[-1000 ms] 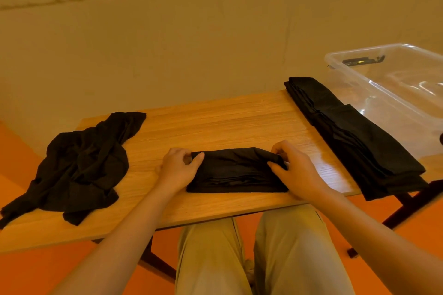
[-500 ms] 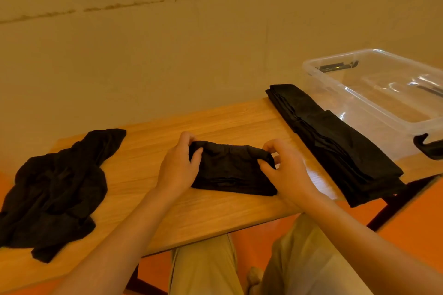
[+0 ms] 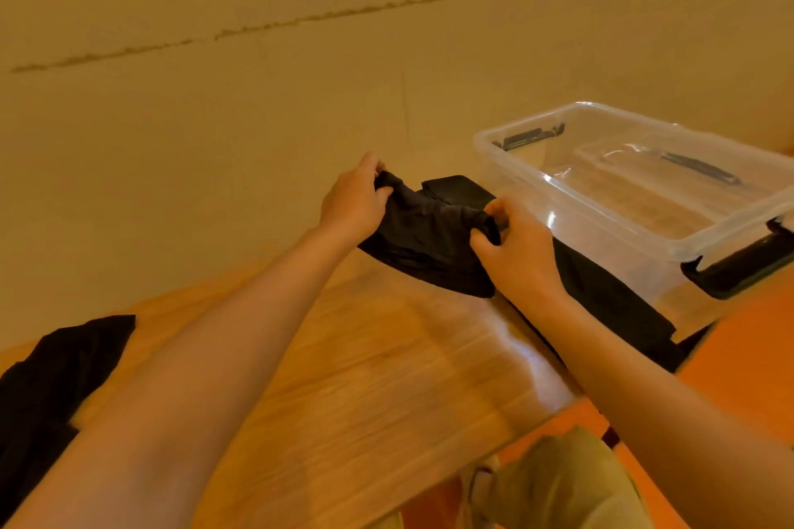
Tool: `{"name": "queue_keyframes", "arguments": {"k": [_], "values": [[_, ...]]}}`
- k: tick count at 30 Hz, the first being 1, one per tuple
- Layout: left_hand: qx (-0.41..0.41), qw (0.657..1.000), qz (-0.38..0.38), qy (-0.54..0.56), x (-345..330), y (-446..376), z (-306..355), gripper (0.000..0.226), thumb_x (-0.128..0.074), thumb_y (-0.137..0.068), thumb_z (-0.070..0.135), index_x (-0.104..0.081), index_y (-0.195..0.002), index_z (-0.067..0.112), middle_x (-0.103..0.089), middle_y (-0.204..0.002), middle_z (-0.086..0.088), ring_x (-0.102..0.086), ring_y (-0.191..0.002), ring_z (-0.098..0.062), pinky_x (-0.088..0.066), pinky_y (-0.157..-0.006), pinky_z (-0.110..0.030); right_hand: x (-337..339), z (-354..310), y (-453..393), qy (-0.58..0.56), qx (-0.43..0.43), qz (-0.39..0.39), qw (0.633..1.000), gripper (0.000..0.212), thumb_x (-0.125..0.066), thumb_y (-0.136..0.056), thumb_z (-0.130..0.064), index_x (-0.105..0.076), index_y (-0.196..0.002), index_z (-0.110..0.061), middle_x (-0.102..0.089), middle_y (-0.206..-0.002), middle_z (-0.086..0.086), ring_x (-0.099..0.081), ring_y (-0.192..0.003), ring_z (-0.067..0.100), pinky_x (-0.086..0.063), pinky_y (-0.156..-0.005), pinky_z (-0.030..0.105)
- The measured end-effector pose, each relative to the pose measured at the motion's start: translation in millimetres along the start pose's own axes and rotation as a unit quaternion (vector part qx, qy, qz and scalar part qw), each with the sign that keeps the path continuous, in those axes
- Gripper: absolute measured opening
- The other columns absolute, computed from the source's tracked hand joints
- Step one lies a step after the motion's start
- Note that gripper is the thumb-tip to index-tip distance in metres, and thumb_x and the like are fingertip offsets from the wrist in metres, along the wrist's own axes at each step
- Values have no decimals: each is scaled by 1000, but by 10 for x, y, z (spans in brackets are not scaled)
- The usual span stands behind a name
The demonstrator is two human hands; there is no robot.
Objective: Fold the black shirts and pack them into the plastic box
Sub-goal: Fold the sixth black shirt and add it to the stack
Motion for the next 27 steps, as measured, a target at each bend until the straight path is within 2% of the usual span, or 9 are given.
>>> {"name": "queue_keyframes", "arguments": {"k": [2, 5, 9, 12, 16, 19, 24, 25, 27], "values": [[-27, 999, -11, -28, -96, -306, 136, 22, -53, -97, 19, -49, -118, 14, -60, -112, -6, -58, -96, -26, -51, -80, -44, 13, 48, -166, 12, -8, 17, 1000, 17, -63, -87, -12, -50, -94, -20, -55, -85, -2, -51, -70, 3, -39, -60, 12], [-60, 995, -35, -78, -319, -709, 282, 21, -50, -98, 18, -48, -119, 15, -61, -108, -6, -55, -87, -23, -44, -68, -37, -11, 162, -360, 29, -16, 27, 999, 17, -63, -88, -11, -51, -98, -18, -56, -91, 0, -53, -76, 7, -47, -68, 15], [-91, 987, -71, -112, -679, -1178, 386, 19, -48, -98, 15, -46, -117, 15, -61, -106, -8, -53, -84, -24, -41, -65, -35, -50, 328, -562, 53, -13, 32, 998, 26, -62, -89, -10, -53, -113, -15, -52, -102, -5, -49, -90, 3, -37, -66, 4], [-102, 983, -101, -116, -951, -1446, 424, 18, -48, -98, 13, -45, -115, 15, -59, -106, -8, -53, -84, -24, -39, -64, -34, -108, 469, -629, 82, -15, 31, 996, 30, -61, -90, -10, -52, -119, -12, -53, -110, -1, -48, -94, 3, -37, -66, 2], [-112, 981, -128, -92, -1274, -1648, 416, 16, -52, -95, 13, -47, -111, 16, -61, -108, -7, -56, -90, -26, -46, -71, -37, -175, 604, -649, 131, -9, 33, 991, 32, -58, -92, -11, -51, -123, -12, -53, -117, 0, -49, -85, 3, -39, -62, 5], [-107, 982, -137, -74, -1457, -1669, 358, 19, -53, -95, 12, -49, -113, 16, -61, -114, -6, -57, -96, -26, -48, -76, -39, -201, 661, -643, 178, -15, 26, 984, 30, -58, -93, -10, -51, -122, -10, -51, -118, 4, -54, -79, 11, -40, -62, 11], [-156, 983, -58, -83, -1553, -1605, 262, 26, -56, -95, 22, -54, -119, 13, -58, -123, -3, -53, -112, -24, -37, -95, -34, -257, 665, -571, 291, 7, 39, 956, 22, -68, -82, -4, -59, -102, -5, -56, -113, 13, -59, -75, 21, -46, -51, 22], [-179, 979, -43, -85, -1546, -1571, 244, 26, -56, -95, 25, -55, -119, 13, -58, -122, -2, -52, -112, -22, -35, -95, -33, -249, 659, -568, 315, 16, 51, 947, 22, -70, -79, -7, -61, -99, -5, -57, -114, 14, -61, -78, 24, -49, -52, 25], [-235, 968, -39, -74, -1520, -1472, 217, 27, -55, -95, 30, -58, -116, 15, -59, -117, 0, -53, -109, -21, -34, -95, -31, -230, 628, -566, 368, 43, 65, 927, 22, -72, -77, -13, -64, -97, -7, -60, -117, 15, -63, -92, 28, -55, -68, 33]]}}
Point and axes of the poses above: each hand's wrist, its own y-axis away from the middle knuckle, its own x-axis out of the back of the hand, z = x × y, the point moved 2 cm from there along -y, towards the middle knuckle
